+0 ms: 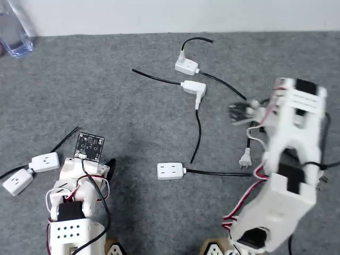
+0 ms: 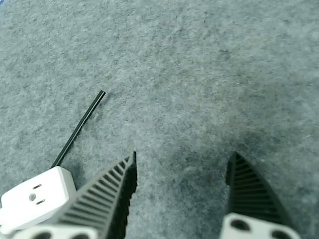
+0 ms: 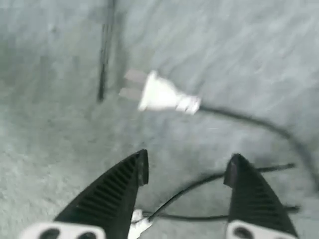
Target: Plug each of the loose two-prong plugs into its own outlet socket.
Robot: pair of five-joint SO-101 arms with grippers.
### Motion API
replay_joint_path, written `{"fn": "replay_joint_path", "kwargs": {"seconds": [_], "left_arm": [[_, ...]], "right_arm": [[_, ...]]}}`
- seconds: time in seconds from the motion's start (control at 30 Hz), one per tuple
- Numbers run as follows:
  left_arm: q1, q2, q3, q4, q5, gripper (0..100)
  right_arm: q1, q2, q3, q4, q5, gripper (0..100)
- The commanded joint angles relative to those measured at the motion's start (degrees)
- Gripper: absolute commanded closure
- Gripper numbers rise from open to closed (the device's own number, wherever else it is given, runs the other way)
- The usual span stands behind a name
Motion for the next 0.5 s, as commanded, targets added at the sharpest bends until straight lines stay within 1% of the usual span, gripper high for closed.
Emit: {"fn": "replay_joint_path", "kwargs": {"seconds": [0.0, 0.1, 0.23, 0.47], "left_arm": [[0.2, -0.7, -0.1, -1.6, -0.3, 72], [0.2, -0.7, -0.1, -1.6, -0.2, 72], [0.2, -0.7, -0.1, -1.5, -0.2, 72], [0.2, -0.7, -0.1, -1.5, -0.2, 72]], "right_arm": [[3.3, -0.3, -0.4, 1.0, 9.6, 73.9], [2.7, 2.1, 0.1, 1.0, 12.4, 73.9], [1.2, 3.2, -0.1, 1.0, 14.2, 73.9], [-2.8, 3.9, 1.9, 1.0, 14.9, 73.9]]}}
